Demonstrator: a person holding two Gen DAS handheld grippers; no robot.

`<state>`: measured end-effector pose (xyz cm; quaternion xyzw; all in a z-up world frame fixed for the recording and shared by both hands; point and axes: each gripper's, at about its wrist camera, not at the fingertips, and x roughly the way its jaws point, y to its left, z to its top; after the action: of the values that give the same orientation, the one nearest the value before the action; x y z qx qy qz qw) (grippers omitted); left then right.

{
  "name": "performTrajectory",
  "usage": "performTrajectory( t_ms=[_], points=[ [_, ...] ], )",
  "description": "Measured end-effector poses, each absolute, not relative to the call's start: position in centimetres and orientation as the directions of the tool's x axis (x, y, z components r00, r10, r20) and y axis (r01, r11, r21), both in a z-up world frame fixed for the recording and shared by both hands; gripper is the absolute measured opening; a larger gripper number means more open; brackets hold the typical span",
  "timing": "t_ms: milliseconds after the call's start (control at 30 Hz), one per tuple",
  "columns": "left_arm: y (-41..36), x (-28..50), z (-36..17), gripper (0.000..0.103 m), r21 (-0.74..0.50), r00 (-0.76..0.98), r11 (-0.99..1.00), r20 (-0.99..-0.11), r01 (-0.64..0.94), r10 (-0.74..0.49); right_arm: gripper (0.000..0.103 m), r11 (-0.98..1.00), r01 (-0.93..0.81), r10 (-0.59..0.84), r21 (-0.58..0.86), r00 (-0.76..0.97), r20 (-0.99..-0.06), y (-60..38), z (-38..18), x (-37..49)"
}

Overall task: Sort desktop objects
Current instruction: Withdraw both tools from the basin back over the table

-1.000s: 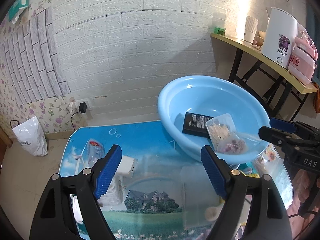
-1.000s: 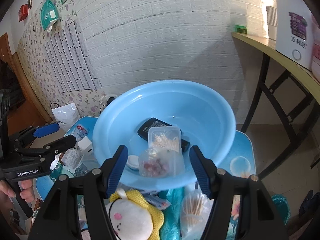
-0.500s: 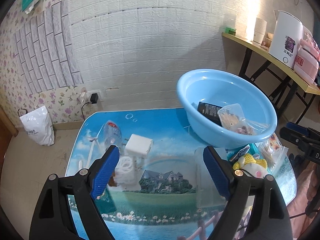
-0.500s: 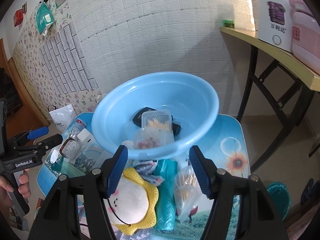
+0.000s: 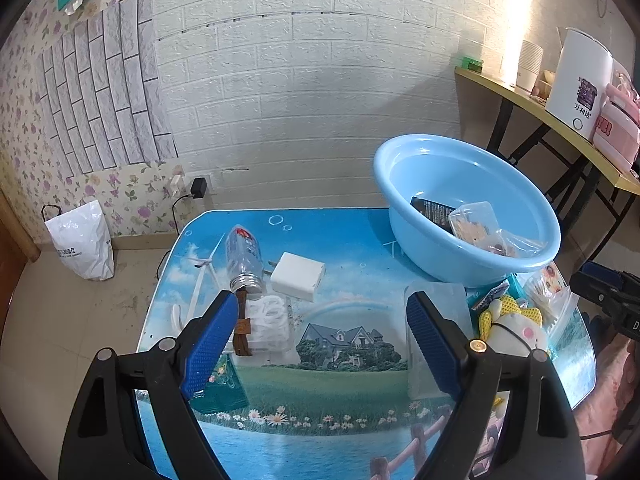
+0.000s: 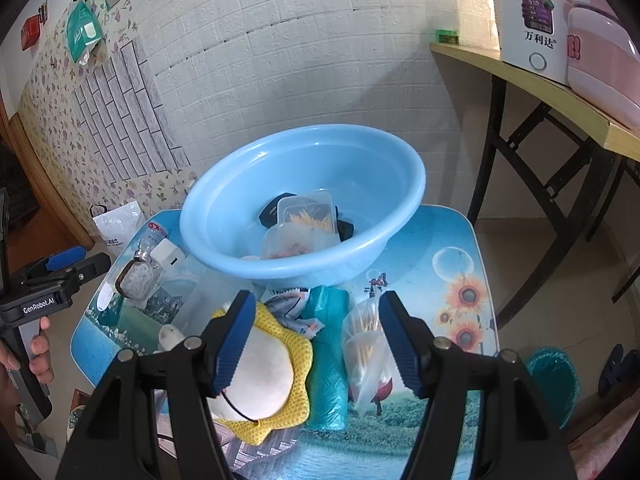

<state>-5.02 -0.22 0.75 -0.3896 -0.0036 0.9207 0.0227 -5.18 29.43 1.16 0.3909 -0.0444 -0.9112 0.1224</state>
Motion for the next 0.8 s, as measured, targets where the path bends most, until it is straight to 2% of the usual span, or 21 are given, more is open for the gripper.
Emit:
performTrajectory(
  t_ms=[800],
  points=[
    [-3.9,-3.5,-1.1,0.086,-0.026,-0.661,-0.999,-0.751,0.047,-0.011,0.064,-0.975,0.132,-0.220,0.176,-0.642,-0.734,29.3,-0.3,-3.8]
  ],
)
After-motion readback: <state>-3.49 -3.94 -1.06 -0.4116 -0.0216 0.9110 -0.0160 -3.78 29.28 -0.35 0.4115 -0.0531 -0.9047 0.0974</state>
